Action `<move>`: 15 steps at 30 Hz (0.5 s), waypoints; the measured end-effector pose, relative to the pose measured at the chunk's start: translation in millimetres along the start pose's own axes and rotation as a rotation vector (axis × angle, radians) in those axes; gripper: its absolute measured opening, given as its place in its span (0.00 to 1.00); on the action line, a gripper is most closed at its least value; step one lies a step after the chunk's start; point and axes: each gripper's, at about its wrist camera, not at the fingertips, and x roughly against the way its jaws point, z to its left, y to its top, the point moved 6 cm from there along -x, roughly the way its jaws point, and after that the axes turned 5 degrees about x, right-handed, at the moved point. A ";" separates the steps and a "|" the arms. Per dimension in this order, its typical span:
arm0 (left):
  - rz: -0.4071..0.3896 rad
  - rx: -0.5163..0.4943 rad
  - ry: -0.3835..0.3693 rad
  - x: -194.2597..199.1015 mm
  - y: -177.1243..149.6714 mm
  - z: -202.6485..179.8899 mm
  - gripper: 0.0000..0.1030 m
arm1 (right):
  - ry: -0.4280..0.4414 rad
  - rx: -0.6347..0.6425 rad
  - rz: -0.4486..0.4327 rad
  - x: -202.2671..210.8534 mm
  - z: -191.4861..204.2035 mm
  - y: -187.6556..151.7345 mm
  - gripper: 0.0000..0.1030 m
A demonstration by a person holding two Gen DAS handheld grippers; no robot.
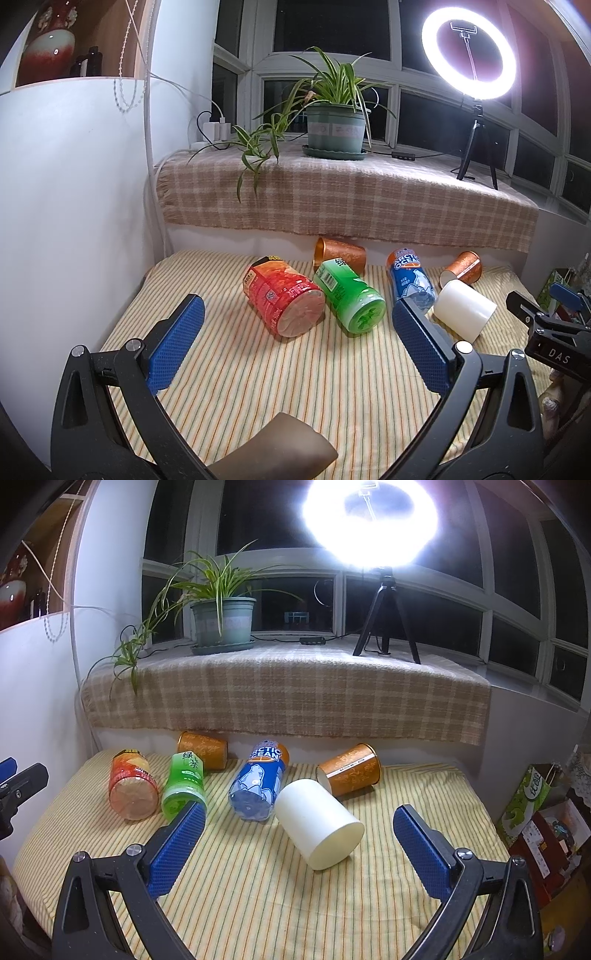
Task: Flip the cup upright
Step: 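Move the right tool toward the lying green tea bottle, fingers open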
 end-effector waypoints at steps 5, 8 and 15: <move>0.002 0.000 0.017 -1.0 -0.8 9.4 1.00 | 0.037 0.003 0.020 -8.6 4.2 2.7 1.00; 0.004 0.001 0.030 1.2 -2.8 14.0 1.00 | 0.073 0.014 0.040 -17.8 9.9 5.8 1.00; 0.023 0.012 0.071 2.6 -9.3 32.2 1.00 | 0.222 0.020 0.142 -52.2 30.7 13.9 1.00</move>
